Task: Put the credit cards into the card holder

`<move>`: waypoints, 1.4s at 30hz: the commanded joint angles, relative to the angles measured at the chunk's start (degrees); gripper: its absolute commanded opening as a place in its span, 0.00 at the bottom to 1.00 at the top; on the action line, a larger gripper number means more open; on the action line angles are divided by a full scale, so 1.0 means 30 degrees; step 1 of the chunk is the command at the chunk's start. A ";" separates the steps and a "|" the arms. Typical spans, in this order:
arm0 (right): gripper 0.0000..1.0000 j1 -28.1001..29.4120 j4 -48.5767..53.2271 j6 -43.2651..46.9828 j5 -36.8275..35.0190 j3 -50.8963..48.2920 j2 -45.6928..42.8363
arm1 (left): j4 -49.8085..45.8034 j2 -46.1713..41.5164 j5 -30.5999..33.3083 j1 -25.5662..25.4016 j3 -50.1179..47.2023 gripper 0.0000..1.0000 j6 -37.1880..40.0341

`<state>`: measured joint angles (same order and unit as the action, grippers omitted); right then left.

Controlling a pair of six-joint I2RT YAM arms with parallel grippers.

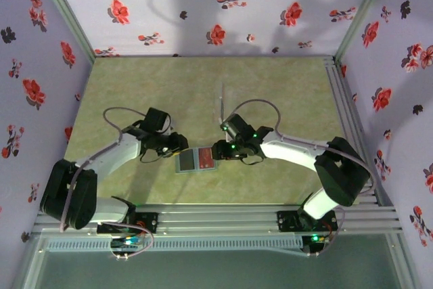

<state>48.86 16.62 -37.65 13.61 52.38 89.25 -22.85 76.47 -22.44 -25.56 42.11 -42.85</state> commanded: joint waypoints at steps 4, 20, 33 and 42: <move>0.51 0.1122 0.0328 -0.0868 0.0105 0.1587 0.1576 | -0.1065 -0.1006 0.0317 0.1347 -0.1306 0.41 0.0895; 0.46 0.1152 0.0729 -0.0839 -0.0823 0.2017 0.4028 | 0.1254 0.0263 -0.0908 0.1664 -0.3011 0.33 0.0514; 0.28 0.1137 -0.0359 -0.1339 -0.0455 0.1462 0.3614 | 0.1730 0.1440 -0.1342 0.1664 -0.2884 0.20 0.0836; 0.37 0.1131 0.0860 -0.0979 -0.1470 0.1796 0.2810 | 0.1881 0.1756 -0.1359 0.1660 -0.2958 0.17 0.0945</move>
<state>52.23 17.10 -40.97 11.33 57.28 100.12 -17.32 80.95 -25.78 -20.93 33.63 -41.45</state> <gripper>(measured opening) 0.362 0.171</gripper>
